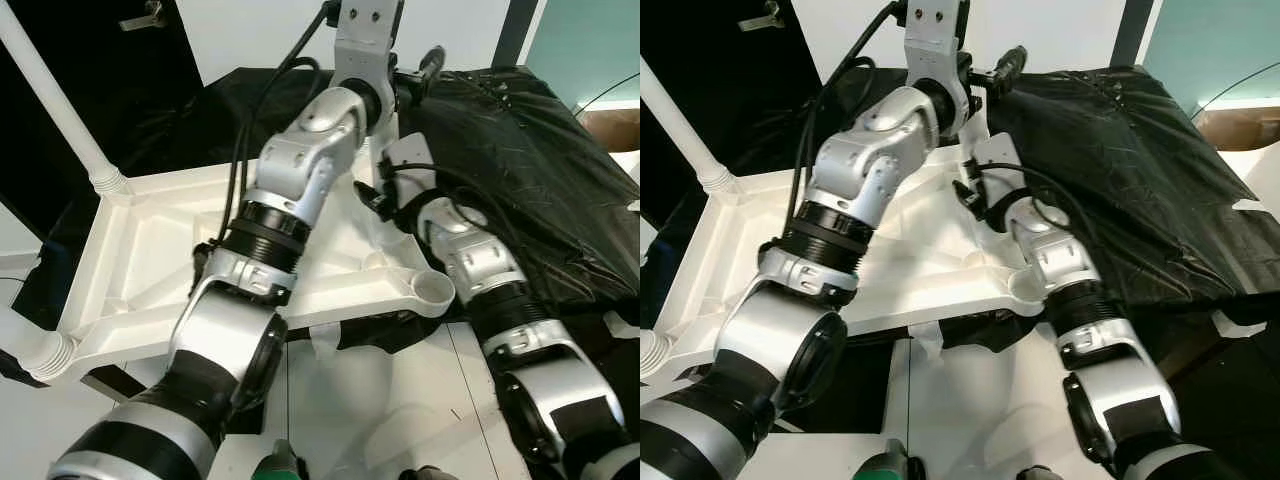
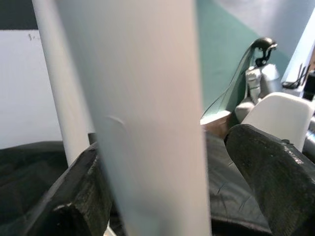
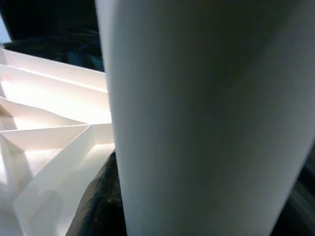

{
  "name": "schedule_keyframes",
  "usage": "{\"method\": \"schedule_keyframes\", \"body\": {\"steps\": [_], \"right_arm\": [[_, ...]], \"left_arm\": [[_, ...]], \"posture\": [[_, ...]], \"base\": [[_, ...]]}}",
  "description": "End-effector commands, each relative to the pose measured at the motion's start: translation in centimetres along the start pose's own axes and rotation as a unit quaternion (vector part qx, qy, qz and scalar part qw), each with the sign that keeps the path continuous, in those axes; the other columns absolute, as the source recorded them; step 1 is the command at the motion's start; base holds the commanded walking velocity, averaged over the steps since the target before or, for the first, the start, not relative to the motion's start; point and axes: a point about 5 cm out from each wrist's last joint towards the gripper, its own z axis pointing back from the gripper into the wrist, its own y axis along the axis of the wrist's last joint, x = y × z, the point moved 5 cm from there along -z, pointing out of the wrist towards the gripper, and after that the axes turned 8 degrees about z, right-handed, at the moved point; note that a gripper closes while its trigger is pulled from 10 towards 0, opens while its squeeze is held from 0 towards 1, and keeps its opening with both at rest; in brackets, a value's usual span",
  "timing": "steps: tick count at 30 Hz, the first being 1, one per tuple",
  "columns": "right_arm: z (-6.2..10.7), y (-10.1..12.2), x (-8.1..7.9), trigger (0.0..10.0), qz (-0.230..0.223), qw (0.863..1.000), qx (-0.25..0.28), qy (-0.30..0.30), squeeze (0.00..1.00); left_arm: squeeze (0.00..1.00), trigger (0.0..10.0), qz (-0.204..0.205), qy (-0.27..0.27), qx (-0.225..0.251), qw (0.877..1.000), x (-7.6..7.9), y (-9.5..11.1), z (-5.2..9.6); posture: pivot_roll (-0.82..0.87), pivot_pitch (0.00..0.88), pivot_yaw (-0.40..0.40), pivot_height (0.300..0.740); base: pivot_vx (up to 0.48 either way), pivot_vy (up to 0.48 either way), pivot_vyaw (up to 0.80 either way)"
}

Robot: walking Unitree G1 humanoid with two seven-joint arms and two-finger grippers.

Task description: Building children table

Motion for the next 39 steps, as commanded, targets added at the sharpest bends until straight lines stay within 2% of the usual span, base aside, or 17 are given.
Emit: {"method": "schedule_keyframes", "body": {"steps": [1, 6, 11, 16, 25, 26, 27, 28, 39], "right_arm": [[-0.1, 0.7, 0.1, 10.0, -0.004, 1.000, 0.019, 0.012, 0.00], [0.4, 1.2, 0.4, 10.0, 0.014, 0.998, 0.044, 0.047, 0.00], [1.0, 1.7, 0.4, 10.0, 0.021, 0.993, 0.066, 0.098, 0.00], [1.2, 1.6, 0.8, 10.0, 0.017, 0.991, 0.067, 0.115, 0.00], [1.5, 1.5, 0.6, 10.0, 0.015, 0.989, 0.071, 0.131, 0.00], [1.5, 1.5, 0.6, 10.0, 0.015, 0.988, 0.071, 0.133, 0.00], [1.5, 1.5, 0.6, 10.0, 0.015, 0.988, 0.071, 0.133, 0.00], [1.4, 1.5, 0.6, 10.0, 0.015, 0.988, 0.072, 0.136, 0.00], [1.4, 1.5, 0.8, 10.0, 0.013, 0.988, 0.073, 0.139, 0.00]], "left_arm": [[0.00, 10.0, 0.001, -0.055, -0.012, 0.998, 0.9, -0.1, 0.3], [0.00, 10.0, 0.015, -0.075, -0.016, 0.997, 0.1, 0.3, 0.9], [0.00, 10.0, 0.044, -0.119, -0.024, 0.992, -0.2, 1.0, 1.8], [0.00, 10.0, 0.052, -0.149, -0.026, 0.987, -0.2, 1.3, 2.5], [0.00, 10.0, 0.055, -0.161, -0.026, 0.985, -0.1, 1.5, 2.6], [0.00, 3.6, 0.055, -0.162, -0.025, 0.985, -0.1, 1.5, 2.6], [0.00, 3.6, 0.055, -0.162, -0.025, 0.985, -0.1, 1.5, 2.6], [0.00, 0.0, 0.054, -0.167, -0.026, 0.984, 0.0, 1.6, 2.6], [0.00, 0.0, 0.052, -0.182, -0.023, 0.982, 0.4, 1.7, 2.7]], "posture": [[0.05, 0.017, 0.043, 0.740], [0.06, 0.019, 0.033, 0.740], [0.07, 0.022, 0.027, 0.740], [0.06, 0.025, 0.028, 0.740], [0.06, 0.024, 0.032, 0.740], [0.06, 0.024, 0.033, 0.740], [0.06, 0.024, 0.033, 0.740], [0.05, 0.023, 0.033, 0.740], [0.05, 0.015, 0.036, 0.740]], "base": [[0.000, 0.000, 0.00], [0.000, 0.000, 0.00], [0.000, 0.000, 0.00], [0.000, 0.000, 0.00], [0.000, 0.000, 0.00], [0.000, 0.000, 0.00], [0.000, 0.000, 0.00], [0.000, 0.000, 0.00], [0.000, 0.000, 0.00]]}}
